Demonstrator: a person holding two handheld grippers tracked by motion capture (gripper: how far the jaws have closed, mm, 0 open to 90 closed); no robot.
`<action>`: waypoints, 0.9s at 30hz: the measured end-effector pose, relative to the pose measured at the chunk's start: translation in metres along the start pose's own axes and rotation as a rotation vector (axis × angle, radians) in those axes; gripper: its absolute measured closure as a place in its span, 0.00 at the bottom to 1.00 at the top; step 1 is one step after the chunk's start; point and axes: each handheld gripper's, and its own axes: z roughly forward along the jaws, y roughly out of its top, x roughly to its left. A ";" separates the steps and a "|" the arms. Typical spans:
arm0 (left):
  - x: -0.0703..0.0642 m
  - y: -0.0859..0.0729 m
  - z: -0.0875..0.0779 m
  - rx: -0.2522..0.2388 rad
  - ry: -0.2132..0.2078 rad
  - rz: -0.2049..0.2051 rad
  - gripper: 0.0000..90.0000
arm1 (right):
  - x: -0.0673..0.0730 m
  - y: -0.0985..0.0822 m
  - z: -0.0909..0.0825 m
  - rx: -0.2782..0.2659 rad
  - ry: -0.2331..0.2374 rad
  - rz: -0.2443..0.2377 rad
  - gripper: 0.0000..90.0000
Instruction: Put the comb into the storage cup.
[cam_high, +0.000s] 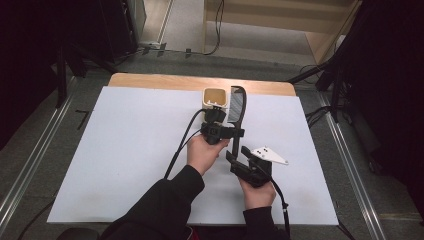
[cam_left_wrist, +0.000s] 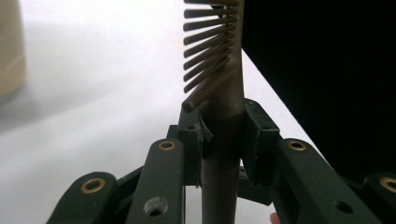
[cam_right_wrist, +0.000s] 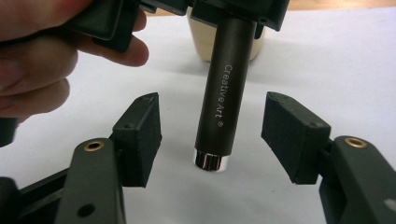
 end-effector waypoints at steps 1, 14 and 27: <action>0.001 0.000 -0.001 0.000 0.003 0.001 0.81 | 0.000 0.001 0.000 0.007 0.008 0.000 0.38; 0.010 0.002 -0.020 0.018 0.068 0.072 0.81 | 0.002 0.006 -0.001 0.081 0.089 -0.018 0.33; 0.019 0.007 -0.038 0.020 0.074 0.086 0.81 | 0.000 0.018 0.005 0.154 0.230 -0.055 0.28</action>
